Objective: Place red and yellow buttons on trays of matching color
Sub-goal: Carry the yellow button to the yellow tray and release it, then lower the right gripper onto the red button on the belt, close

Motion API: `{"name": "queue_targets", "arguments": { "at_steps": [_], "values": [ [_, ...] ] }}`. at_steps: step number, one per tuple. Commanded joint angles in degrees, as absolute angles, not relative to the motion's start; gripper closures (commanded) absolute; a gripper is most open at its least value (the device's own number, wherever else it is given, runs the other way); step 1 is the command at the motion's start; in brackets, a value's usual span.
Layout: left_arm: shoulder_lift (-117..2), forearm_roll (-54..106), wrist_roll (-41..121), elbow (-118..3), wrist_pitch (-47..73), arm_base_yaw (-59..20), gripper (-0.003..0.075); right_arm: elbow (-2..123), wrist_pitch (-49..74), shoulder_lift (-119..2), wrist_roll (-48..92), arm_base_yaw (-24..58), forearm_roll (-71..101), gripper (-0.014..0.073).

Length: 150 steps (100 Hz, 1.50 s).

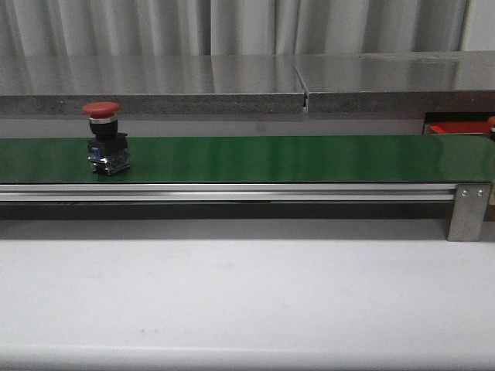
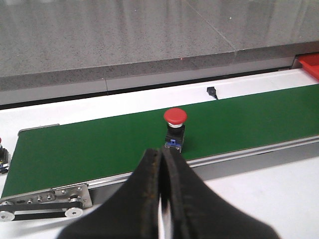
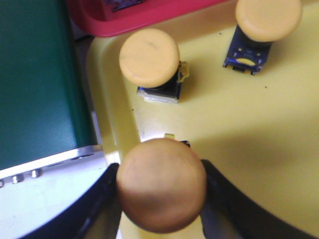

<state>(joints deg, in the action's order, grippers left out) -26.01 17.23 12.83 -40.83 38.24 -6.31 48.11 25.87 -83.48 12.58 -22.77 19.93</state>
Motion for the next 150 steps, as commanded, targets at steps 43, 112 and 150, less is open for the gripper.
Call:
{"name": "queue_targets", "arguments": {
  "at_steps": [43,112,150],
  "values": [
    [-26.3,18.17,12.6,-42.24,33.91,-6.73,0.0741,49.53,21.44,-88.53,12.57,-23.23,23.68,-0.0012],
    [-26.3,18.17,12.6,-42.24,33.91,-6.73,0.0741,57.6,32.61,-73.09,16.75,-11.26,22.11,-0.0001],
    [-26.3,18.17,12.6,-42.24,33.91,-6.73,0.0741,67.64,39.5,-74.99,16.79,2.02,20.87,-0.0001]
  ]
}}
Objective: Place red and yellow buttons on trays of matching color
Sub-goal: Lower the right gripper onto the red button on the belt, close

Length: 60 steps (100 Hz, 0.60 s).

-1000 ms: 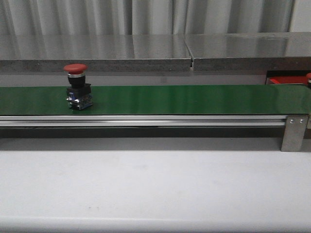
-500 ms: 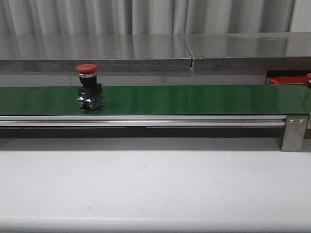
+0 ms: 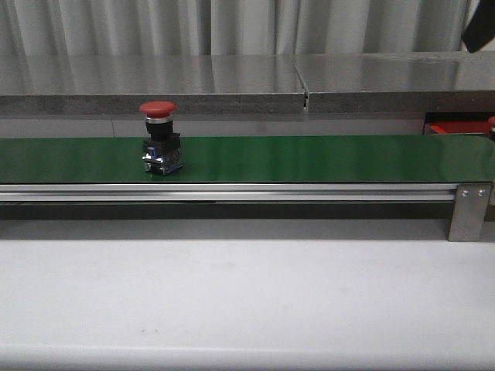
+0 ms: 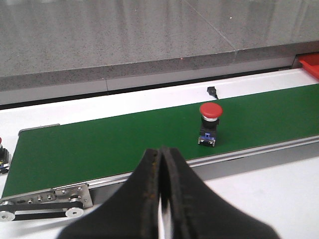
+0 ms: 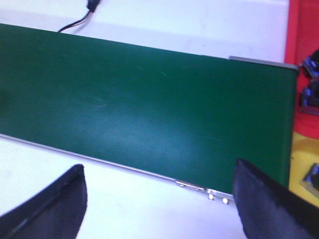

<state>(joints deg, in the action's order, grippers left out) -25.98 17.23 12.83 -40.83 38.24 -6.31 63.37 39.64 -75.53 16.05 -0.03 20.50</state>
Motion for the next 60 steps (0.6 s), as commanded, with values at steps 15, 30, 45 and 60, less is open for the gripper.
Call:
{"name": "queue_targets", "arguments": {
  "at_steps": [15,30,45,60],
  "values": [
    [-26.3,18.17,12.6,-42.24,33.91,-6.73,0.0741,73.58,43.9,-78.23,16.79,6.07,20.87,-0.0001],
    [-26.3,18.17,12.6,-42.24,33.91,-6.73,0.0741,78.99,46.48,-82.19,16.79,10.3,20.87,-0.0001],
    [-26.3,18.17,12.6,-42.24,33.91,-6.73,0.0741,85.21,49.85,-87.4,17.36,13.72,20.87,-0.0001],
    [-26.3,18.17,12.6,-42.24,33.91,-6.73,0.0741,91.04,53.41,-92.89,18.93,17.65,20.87,-0.0001]
  ]
}}
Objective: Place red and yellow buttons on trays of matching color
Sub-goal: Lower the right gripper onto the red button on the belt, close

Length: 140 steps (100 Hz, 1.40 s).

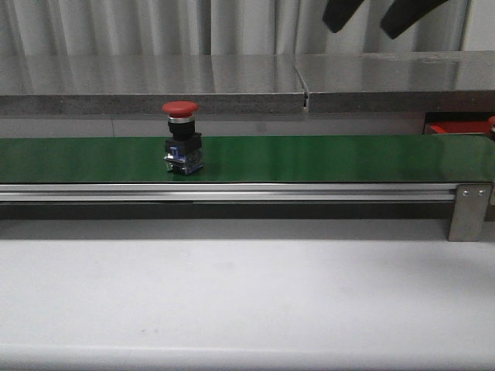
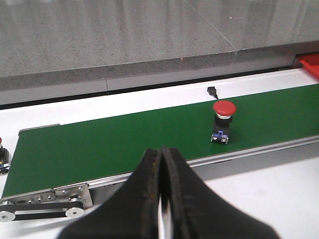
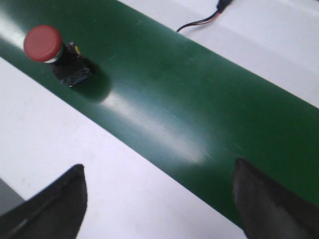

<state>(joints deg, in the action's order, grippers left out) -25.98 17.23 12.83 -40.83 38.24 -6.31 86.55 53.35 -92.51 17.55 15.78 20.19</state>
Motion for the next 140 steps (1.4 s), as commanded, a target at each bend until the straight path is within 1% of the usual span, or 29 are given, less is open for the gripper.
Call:
{"name": "queue_targets", "arguments": {
  "at_steps": [1,20,47,68,88,93,97,100,112,119,126,140],
  "values": [
    [-26.3,18.17,12.6,-42.24,33.91,-6.73,0.0741,91.3,53.58,-93.42,18.98,17.83,20.87,-0.0001],
    [-26.3,18.17,12.6,-42.24,33.91,-6.73,0.0741,96.96,54.42,-100.08,20.75,21.75,20.87,-0.0001],
    [-26.3,18.17,12.6,-42.24,33.91,-6.73,0.0741,101.08,53.47,-107.18,21.21,25.92,20.92,-0.0001],
    [-26.3,18.17,12.6,-42.24,33.91,-6.73,0.0741,102.28,48.99,-110.78,21.22,27.9,20.92,-0.0001],
    [-26.3,18.17,12.6,-42.24,33.91,-6.73,0.0741,102.28,45.08,-112.76,21.22,28.06,20.97,0.0002],
    [-26.3,18.17,12.6,-42.24,33.91,-6.73,0.0741,102.28,44.66,-113.06,21.22,28.06,20.97,0.003],
    [-26.3,18.17,12.6,-42.24,33.91,-6.73,0.0741,102.28,44.49,-113.35,21.22,28.06,20.97,0.0078],
    [-26.3,18.17,12.6,-42.24,33.91,-6.73,0.0741,102.28,44.33,-113.48,21.22,28.06,21.18,0.0122],
    [-26.3,18.17,12.6,-42.24,33.91,-6.73,0.0741,102.28,43.6,-113.53,21.22,28.06,21.22,0.0358],
    [-26.3,18.17,12.6,-42.24,33.91,-6.73,0.0741,102.28,43.13,-113.48,21.22,28.06,21.22,0.0443],
    [-26.3,18.17,12.6,-42.24,33.91,-6.73,0.0741,102.28,42.78,-113.25,21.22,28.06,21.22,0.0473],
    [-26.3,18.17,12.6,-42.24,33.91,-6.73,0.0741,102.28,42.69,-111.51,21.22,27.79,21.15,0.0474]
  ]
}}
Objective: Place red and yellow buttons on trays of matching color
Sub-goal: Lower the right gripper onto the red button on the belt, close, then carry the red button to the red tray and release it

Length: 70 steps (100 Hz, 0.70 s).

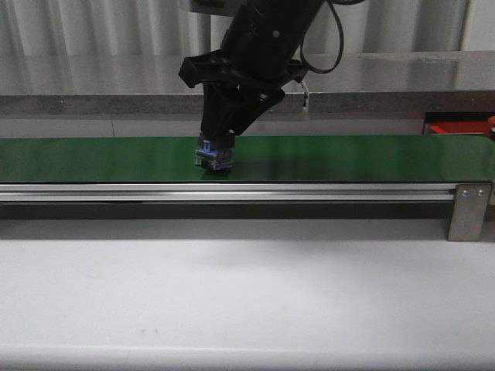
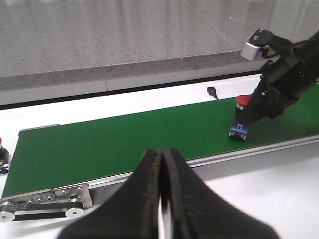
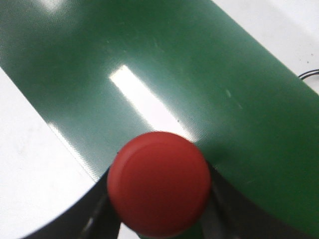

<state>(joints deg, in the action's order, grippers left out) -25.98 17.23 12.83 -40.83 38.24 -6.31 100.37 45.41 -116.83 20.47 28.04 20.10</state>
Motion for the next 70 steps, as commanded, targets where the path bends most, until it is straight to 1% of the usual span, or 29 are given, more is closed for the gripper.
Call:
{"name": "queue_targets", "arguments": {
  "at_steps": [1,14,28,51,70],
  "values": [
    [-26.3,18.17,12.6,-42.24,33.91,-6.73,0.0741,102.28,42.76,-111.36,21.22,27.79,21.15,0.0474],
    [-26.3,18.17,12.6,-42.24,33.91,-6.73,0.0741,102.28,43.8,-108.23,20.13,26.41,20.7,0.0474],
    [-26.3,18.17,12.6,-42.24,33.91,-6.73,0.0741,102.01,45.49,-105.11,19.43,22.51,20.6,0.0474],
    [-26.3,18.17,12.6,-42.24,33.91,-6.73,0.0741,102.01,48.76,-101.5,17.87,12.02,20.56,0.0474],
    [-26.3,18.17,12.6,-42.24,33.91,-6.73,0.0741,102.01,49.96,-100.91,17.75,2.21,20.46,0.0474]
  ]
}}
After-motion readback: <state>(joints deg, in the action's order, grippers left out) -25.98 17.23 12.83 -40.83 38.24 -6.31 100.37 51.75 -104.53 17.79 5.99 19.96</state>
